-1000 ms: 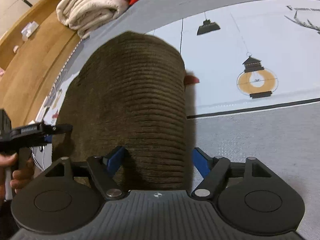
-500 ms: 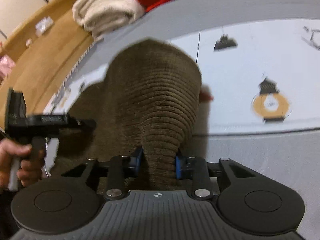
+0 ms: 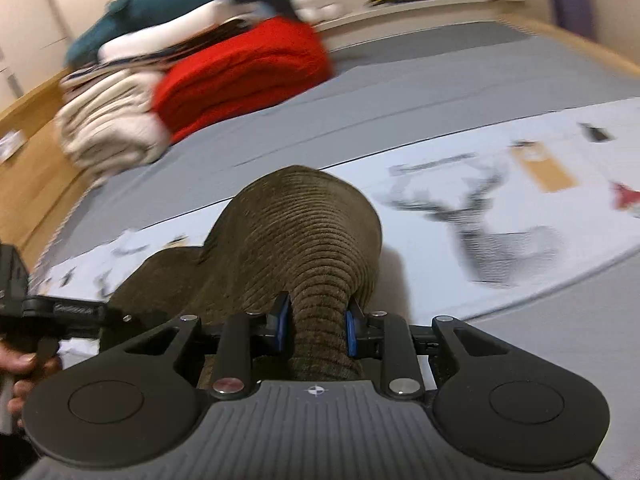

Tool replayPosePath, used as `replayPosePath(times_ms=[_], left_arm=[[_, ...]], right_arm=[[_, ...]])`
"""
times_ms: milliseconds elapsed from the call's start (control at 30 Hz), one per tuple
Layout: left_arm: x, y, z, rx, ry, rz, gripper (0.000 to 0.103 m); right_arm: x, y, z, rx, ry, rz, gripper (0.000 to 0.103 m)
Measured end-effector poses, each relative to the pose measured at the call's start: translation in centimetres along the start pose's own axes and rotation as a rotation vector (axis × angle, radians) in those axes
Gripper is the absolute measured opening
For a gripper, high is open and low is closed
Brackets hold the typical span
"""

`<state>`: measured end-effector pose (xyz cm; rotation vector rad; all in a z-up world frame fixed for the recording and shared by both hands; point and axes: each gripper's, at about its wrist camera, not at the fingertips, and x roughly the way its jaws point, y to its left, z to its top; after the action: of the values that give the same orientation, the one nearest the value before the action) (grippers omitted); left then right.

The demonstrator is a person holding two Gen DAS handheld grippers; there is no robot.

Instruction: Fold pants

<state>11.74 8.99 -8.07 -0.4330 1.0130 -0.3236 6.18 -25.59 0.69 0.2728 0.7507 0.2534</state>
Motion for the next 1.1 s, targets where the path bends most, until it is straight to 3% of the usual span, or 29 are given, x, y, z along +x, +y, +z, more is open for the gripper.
replayPosePath(times_ms=[67, 100, 167, 233, 267, 367, 467, 567, 633, 667, 733, 800, 833, 967, 1100], left_arm=[[0.8, -1.2, -0.4, 0.048, 0.026, 0.022, 0.051], [0.9, -1.6, -0.6, 0.076, 0.024, 0.053, 0.067], [0.2, -2.1, -1.0, 0.141, -0.015, 0.152, 0.079], [-0.8, -1.7, -1.0, 0.151, -0.049, 0.179, 0.079], [-1.7, -1.2, -0.8, 0.140, -0.076, 0.187, 0.077], [-4.2, -0.4, -1.1, 0.133, -0.157, 0.163, 0.056], [-6.0, -0.6, -1.3, 0.157, -0.215, 0.085, 0.029], [-6.7, -1.8, -1.3, 0.229, -0.224, -0.004, 0.029], [-6.2, -2.7, -1.7, 0.284, -0.187, -0.074, 0.029], [-6.3, -3.2, -2.2, 0.325, -0.167, -0.082, 0.029], [-4.1, -4.0, -2.9, 0.409, -0.078, -0.028, 0.029], [-1.3, -4.0, -3.9, 0.472, 0.038, 0.135, 0.017], [-0.9, -4.0, -4.0, 0.475, 0.053, 0.163, 0.017], [-2.1, -3.7, -2.5, 0.385, 0.035, 0.122, 0.017], [-3.5, -4.0, -1.6, 0.384, -0.061, 0.111, 0.021]], right_arm=[[0.2, -1.9, -0.6, 0.028, 0.022, -0.067, 0.030], [0.5, -2.6, -1.0, 0.028, 0.038, -0.109, 0.031], [0.9, -3.2, -1.8, 0.013, 0.056, -0.190, 0.032], [0.6, -2.9, -2.2, -0.018, 0.037, -0.231, 0.032], [0.2, -2.6, -2.2, -0.041, 0.025, -0.234, 0.033], [-1.2, -1.0, -2.1, -0.116, -0.043, -0.243, 0.035], [-2.0, 0.3, -2.7, -0.180, -0.051, -0.144, 0.036], [-0.7, 1.0, -4.2, -0.231, 0.084, -0.045, 0.036], [1.5, 1.4, -6.1, -0.308, 0.241, -0.072, 0.035], [2.0, 2.0, -7.1, -0.388, 0.240, -0.105, 0.035], [2.1, 2.9, -7.3, -0.440, 0.233, -0.125, 0.035], [2.1, 2.9, -6.6, -0.412, 0.228, -0.117, 0.035], [1.9, 2.7, -6.2, -0.388, 0.218, -0.112, 0.035], [1.4, 3.7, -3.0, -0.335, 0.069, -0.106, 0.037], [3.5, 4.4, 0.8, -0.311, -0.047, -0.148, 0.037]])
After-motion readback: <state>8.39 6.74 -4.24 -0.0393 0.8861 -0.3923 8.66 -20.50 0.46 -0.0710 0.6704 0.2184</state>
